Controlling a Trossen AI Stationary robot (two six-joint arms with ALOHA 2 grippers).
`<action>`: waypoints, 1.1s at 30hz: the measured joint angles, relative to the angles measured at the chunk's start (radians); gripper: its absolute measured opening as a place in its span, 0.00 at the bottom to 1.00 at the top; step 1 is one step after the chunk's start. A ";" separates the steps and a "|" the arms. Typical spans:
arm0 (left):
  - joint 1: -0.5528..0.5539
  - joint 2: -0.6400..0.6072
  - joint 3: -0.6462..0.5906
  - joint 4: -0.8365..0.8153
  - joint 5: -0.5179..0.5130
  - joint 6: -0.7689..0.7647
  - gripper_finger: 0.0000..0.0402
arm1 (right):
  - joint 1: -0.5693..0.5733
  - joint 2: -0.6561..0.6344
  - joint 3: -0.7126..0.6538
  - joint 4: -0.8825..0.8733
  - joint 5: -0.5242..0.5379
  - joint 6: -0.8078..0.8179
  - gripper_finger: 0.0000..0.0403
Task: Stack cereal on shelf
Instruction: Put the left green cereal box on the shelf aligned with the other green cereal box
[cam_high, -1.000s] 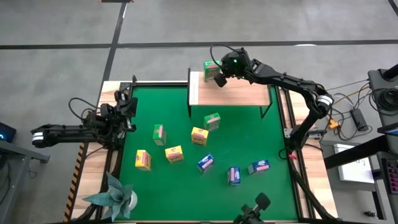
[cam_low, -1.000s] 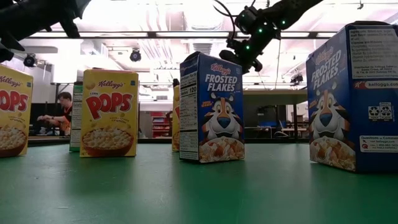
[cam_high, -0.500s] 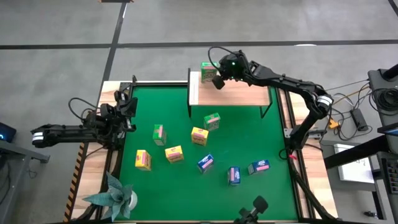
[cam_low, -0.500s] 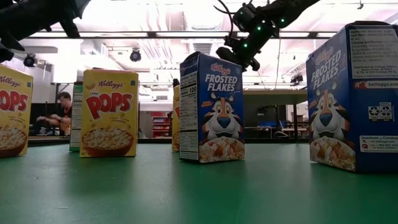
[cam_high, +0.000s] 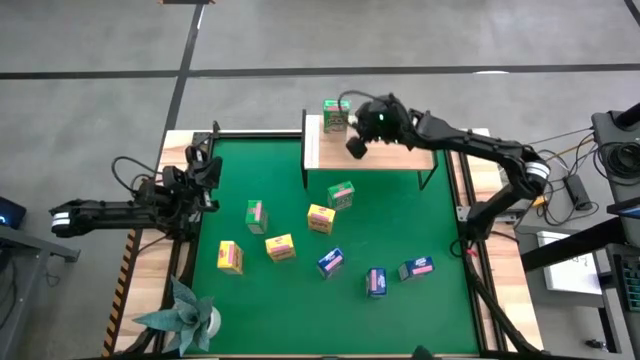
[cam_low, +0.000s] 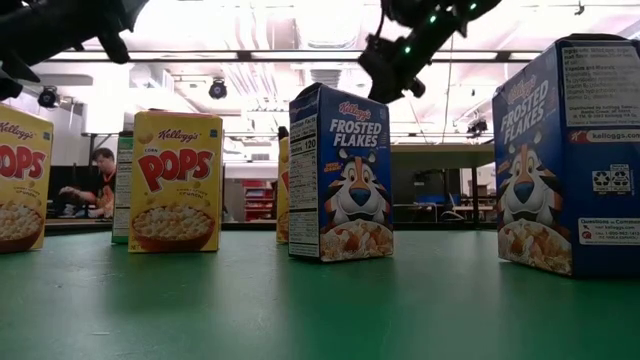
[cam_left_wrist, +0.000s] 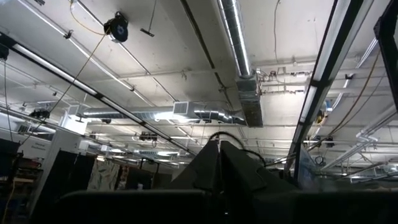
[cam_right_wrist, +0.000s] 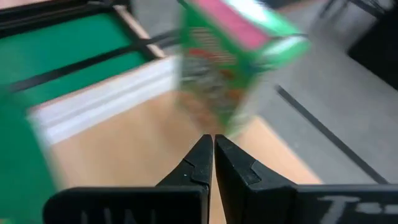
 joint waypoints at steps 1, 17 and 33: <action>0.000 0.004 0.001 -0.002 0.000 -0.009 0.00 | 0.023 -0.016 -0.021 0.010 0.000 -0.004 0.02; -0.001 0.329 0.728 -1.701 0.134 -0.557 0.00 | 0.261 -0.294 -0.518 0.489 0.041 -0.198 0.02; -0.001 0.653 1.015 -2.315 0.165 -0.936 0.15 | 0.260 -0.375 -0.632 0.577 0.039 -0.227 0.02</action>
